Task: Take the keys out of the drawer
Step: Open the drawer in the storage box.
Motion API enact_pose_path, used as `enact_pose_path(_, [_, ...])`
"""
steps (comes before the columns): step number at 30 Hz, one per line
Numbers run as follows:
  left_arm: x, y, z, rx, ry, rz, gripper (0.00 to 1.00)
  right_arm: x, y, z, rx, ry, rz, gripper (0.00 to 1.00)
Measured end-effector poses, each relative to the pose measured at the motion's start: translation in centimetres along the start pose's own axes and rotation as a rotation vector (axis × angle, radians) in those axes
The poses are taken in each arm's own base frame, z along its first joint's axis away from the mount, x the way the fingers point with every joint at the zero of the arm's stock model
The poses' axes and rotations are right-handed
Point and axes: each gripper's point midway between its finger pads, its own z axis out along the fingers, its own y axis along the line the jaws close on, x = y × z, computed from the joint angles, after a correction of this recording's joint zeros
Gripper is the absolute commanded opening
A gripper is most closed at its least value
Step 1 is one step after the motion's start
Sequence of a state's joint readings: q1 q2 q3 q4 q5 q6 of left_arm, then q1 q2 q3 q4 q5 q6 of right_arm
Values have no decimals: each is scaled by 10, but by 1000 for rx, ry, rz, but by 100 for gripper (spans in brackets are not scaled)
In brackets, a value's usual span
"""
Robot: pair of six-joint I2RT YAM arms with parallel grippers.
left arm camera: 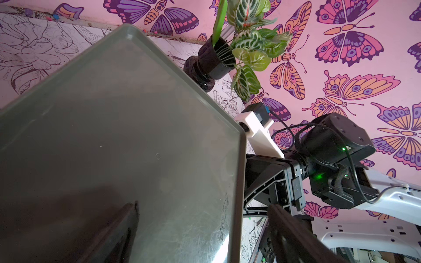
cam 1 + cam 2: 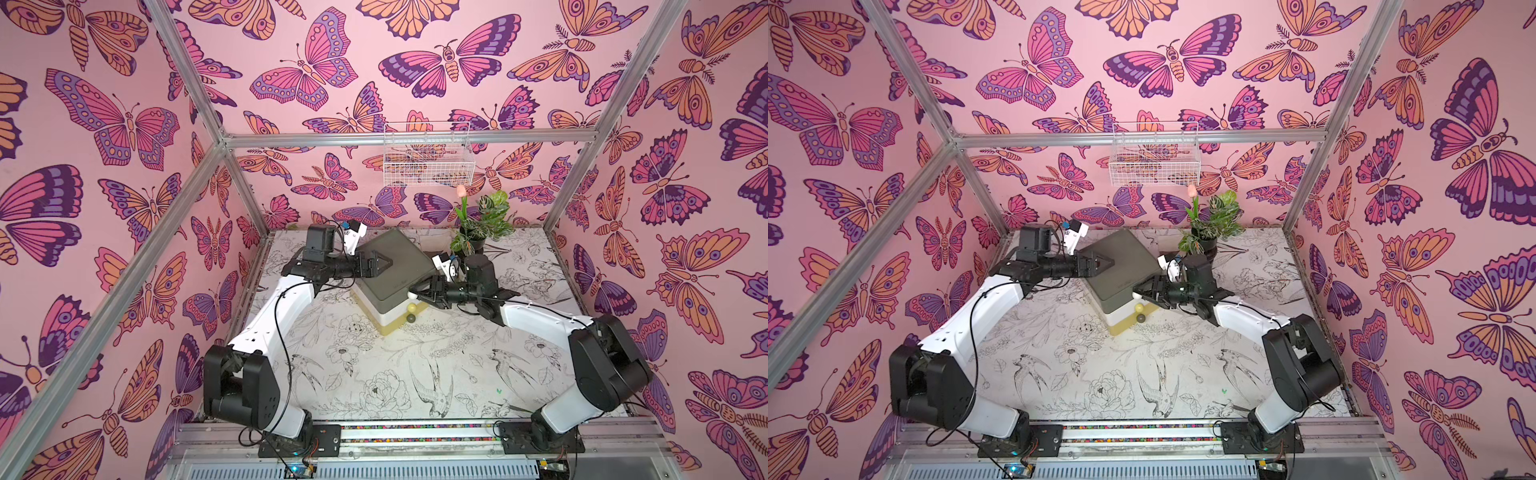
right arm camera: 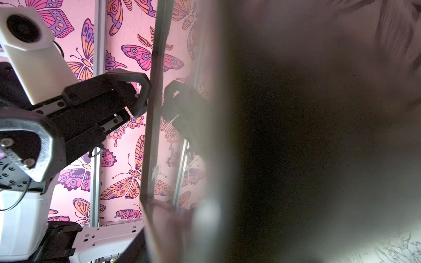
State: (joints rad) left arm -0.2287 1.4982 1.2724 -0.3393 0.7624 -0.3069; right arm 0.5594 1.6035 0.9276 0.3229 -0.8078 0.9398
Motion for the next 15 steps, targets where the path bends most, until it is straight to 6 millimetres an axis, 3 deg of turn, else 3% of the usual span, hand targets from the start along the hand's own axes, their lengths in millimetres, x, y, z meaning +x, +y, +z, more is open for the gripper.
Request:
enact_pose_path(9, [0,-1,-1,1,-3,7,94,1,4,2,-12,-1,-1,55])
enact_pose_path(15, [0,-1,-1,1,-3,6,94,3,3,2,-16,-5,3,60])
